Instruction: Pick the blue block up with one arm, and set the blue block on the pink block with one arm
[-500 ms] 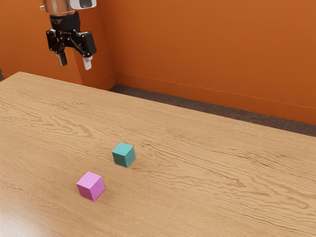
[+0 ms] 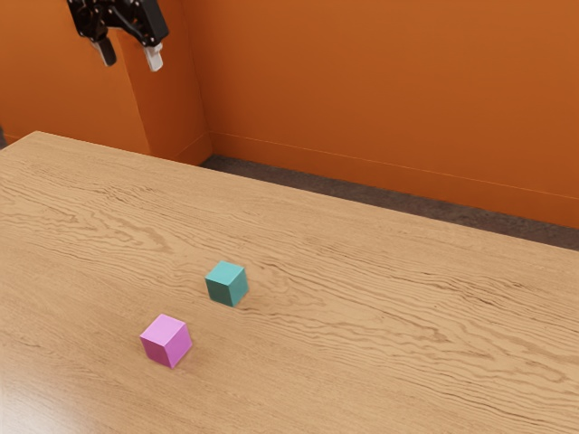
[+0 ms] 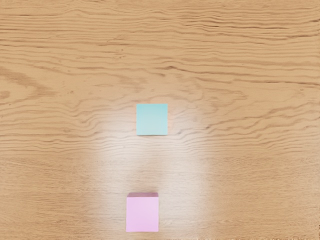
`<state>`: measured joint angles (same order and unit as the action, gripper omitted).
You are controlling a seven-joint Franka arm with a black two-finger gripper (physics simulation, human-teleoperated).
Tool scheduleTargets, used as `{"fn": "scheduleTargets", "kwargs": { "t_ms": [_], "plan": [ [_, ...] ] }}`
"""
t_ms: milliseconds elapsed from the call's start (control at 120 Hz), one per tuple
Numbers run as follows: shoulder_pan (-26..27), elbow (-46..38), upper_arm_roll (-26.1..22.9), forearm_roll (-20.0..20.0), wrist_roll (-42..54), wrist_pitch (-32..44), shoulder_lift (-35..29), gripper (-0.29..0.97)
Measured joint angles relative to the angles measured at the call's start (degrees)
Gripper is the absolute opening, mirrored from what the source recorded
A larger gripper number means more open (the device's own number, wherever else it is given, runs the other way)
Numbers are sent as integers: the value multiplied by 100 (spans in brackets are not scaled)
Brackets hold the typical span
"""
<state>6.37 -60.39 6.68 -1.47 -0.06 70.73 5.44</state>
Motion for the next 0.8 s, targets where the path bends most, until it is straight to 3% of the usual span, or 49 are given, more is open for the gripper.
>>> {"fn": "scheduleTargets", "kwargs": {
  "t_ms": [367,625,800],
  "plan": [
    [-44,-176,17,-3,-15,126,114,68],
    [-206,-4217,-367,28,-9,2200,-881,68],
    [-358,-5454,-377,-18,-6,3589,-914,68]
  ]
}}
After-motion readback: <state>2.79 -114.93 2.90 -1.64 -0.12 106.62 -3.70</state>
